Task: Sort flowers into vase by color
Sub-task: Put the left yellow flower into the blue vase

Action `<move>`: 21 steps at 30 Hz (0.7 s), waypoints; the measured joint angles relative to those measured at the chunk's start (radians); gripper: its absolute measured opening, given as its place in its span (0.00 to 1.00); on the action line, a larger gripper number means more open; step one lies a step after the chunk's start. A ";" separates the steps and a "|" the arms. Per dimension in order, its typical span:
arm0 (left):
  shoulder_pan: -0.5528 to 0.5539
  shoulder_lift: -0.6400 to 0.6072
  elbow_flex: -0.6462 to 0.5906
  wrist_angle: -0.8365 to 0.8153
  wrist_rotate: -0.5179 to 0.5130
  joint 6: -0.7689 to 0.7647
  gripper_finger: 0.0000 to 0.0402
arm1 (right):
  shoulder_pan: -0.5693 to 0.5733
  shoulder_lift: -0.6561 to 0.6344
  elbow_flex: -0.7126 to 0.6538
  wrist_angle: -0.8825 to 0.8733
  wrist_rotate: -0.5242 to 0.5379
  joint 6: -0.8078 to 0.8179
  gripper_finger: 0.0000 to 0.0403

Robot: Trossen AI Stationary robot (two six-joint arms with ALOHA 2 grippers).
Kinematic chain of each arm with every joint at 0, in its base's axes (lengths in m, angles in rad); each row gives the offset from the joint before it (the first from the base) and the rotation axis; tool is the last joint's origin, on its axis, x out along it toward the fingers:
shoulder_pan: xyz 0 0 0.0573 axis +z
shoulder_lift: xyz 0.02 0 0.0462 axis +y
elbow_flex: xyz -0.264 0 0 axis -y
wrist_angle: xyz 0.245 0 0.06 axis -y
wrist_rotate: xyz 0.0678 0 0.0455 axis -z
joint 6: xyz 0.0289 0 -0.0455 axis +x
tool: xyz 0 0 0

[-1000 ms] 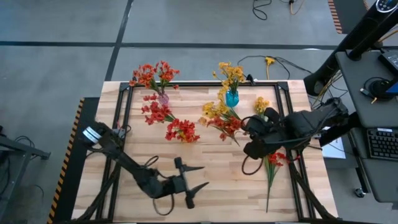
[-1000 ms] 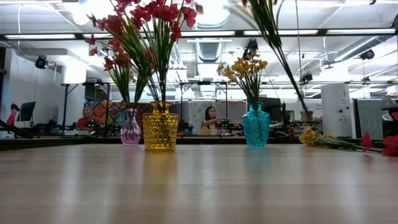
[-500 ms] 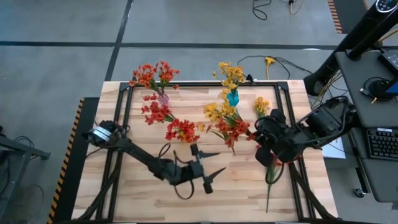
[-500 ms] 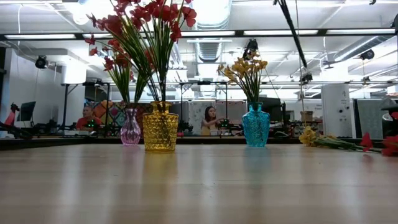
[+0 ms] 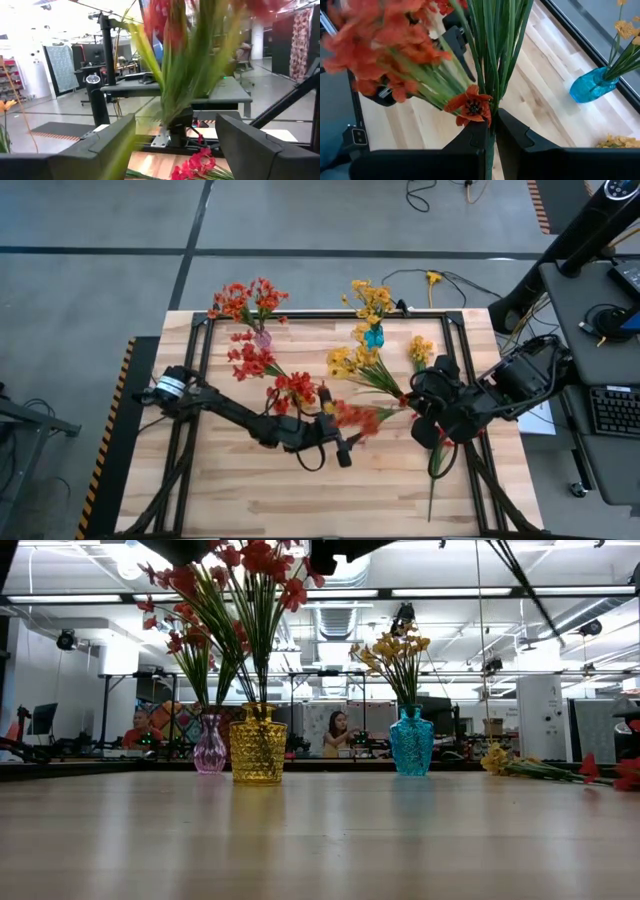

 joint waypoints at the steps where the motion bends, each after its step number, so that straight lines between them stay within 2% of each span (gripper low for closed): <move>1: 0.000 0.000 0.001 0.000 0.000 0.003 0.64 | 0.000 0.000 0.000 0.000 0.004 0.000 0.04; 14: -0.007 0.000 0.002 0.002 -0.004 -0.002 0.64 | 0.000 0.000 -0.005 -0.015 0.084 0.002 0.04; 21: -0.008 0.001 0.015 0.014 -0.005 0.004 0.64 | 0.000 0.000 0.001 0.001 0.041 0.000 0.04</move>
